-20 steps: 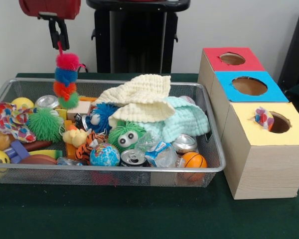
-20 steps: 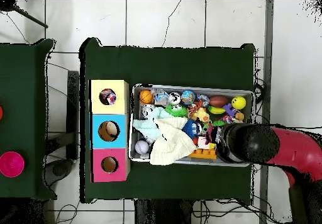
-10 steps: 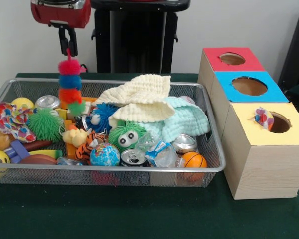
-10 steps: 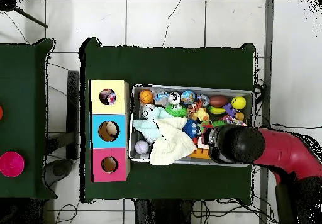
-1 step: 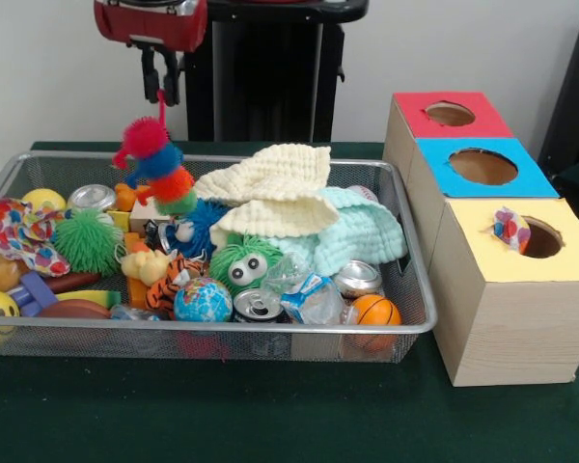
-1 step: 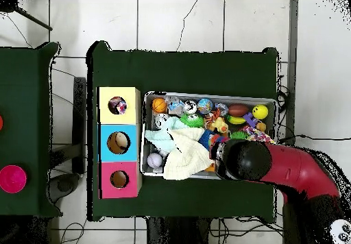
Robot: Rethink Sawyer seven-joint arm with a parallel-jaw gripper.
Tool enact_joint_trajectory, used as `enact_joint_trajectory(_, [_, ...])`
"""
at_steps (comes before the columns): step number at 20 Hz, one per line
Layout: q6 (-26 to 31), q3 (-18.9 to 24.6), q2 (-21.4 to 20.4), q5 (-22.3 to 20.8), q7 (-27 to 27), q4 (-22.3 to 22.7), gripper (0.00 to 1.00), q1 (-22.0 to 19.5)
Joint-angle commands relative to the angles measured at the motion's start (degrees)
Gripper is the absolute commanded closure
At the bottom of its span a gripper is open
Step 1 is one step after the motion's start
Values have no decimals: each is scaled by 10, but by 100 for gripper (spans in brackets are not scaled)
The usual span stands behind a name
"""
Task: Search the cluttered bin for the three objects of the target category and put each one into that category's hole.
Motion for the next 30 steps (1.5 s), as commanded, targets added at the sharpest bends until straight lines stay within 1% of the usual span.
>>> enact_joint_trajectory(1, [-63,-41,2,37,148,52,0,8])
enact_joint_trajectory(2, [-73,-39,2,40,144,55,0,6])
enact_joint_trajectory(5, [-76,-44,5,45,127,51,0,10])
enact_joint_trajectory(9, [-92,-48,4,56,112,59,0,9])
enact_joint_trajectory(10, [-85,-59,5,52,118,53,0,18])
enact_joint_trajectory(12, [-78,-63,3,69,122,59,0,18])
enact_joint_trajectory(13, [-74,-68,7,66,120,51,0,22])
enact_joint_trajectory(14, [-83,-69,9,65,114,48,0,21])
enact_joint_trajectory(18, [-96,-57,53,61,72,14,0,1])
enact_joint_trajectory(21, [-82,-48,81,54,42,-21,0,-10])
enact_joint_trajectory(23, [-72,-50,90,46,37,-36,0,-6])
enact_joint_trajectory(25, [-66,-62,94,32,45,-52,0,6])
enact_joint_trajectory(26, [-58,-64,102,35,47,-59,0,8])
enact_joint_trajectory(30, [-34,-48,156,36,10,-109,0,-9])
